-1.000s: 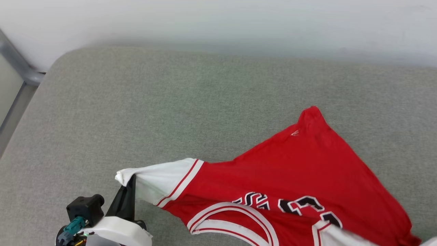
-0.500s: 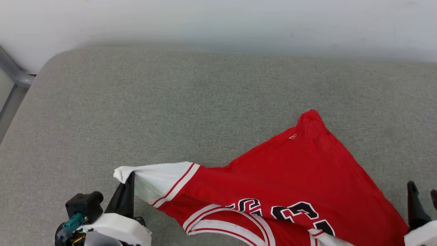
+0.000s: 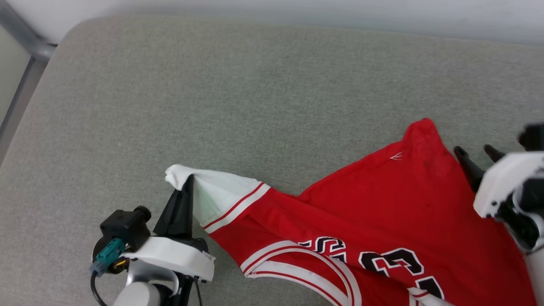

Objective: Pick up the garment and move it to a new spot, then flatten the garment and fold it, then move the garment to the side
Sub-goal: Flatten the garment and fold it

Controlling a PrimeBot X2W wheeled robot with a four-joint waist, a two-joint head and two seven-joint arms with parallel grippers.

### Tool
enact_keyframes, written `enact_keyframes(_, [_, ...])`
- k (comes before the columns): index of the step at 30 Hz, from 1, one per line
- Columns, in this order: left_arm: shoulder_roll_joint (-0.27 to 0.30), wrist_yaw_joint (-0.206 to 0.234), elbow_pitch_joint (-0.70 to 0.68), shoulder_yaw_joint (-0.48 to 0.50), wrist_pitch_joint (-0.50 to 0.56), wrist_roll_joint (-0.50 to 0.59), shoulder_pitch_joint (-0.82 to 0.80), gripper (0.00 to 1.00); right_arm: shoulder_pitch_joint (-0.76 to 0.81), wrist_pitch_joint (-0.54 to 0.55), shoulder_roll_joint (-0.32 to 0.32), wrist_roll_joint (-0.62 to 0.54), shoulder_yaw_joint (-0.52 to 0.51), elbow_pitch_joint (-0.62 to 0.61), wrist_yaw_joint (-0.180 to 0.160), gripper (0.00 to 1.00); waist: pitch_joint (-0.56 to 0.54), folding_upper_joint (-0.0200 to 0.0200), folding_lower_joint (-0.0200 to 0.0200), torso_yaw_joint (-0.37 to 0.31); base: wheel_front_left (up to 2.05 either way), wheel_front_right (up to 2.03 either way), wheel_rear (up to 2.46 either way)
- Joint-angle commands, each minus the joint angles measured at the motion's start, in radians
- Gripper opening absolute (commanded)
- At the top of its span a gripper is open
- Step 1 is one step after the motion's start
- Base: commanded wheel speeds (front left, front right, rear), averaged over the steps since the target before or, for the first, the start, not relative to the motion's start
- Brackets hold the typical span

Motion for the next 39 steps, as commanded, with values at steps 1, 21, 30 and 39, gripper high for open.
enact_keyframes(1, [-0.004,-0.006,0.005,-0.003,-0.009,-0.001,-0.02,0.0,-0.037,0.049,-0.02,0.008,0.04,0.01,0.0,1.0,0.031,0.0,-0.0001,0.03,0.0,0.0,0.0])
enact_keyframes(21, [-0.066,-0.064,0.115,-0.045,-0.074,-0.009,-0.128,0.0,-0.285,0.543,-0.136,0.171,0.431,0.263,0.0,0.0,0.131,0.0,-0.0001,0.116,0.0,0.0,0.0])
enact_keyframes(30, [-0.016,-0.065,0.095,0.012,-0.061,-0.031,-0.166,0.0,-0.356,0.311,-0.13,0.14,0.355,0.215,-0.001,0.0,0.054,0.0,-0.0001,0.052,0.0,0.0,0.0])
enact_keyframes(39, [0.06,-0.074,0.105,0.063,0.028,-0.045,-0.35,0.0,-0.368,0.086,-0.049,0.022,0.217,0.197,-0.001,0.0,-0.015,0.0,-0.0001,-0.049,0.0,0.0,0.0])
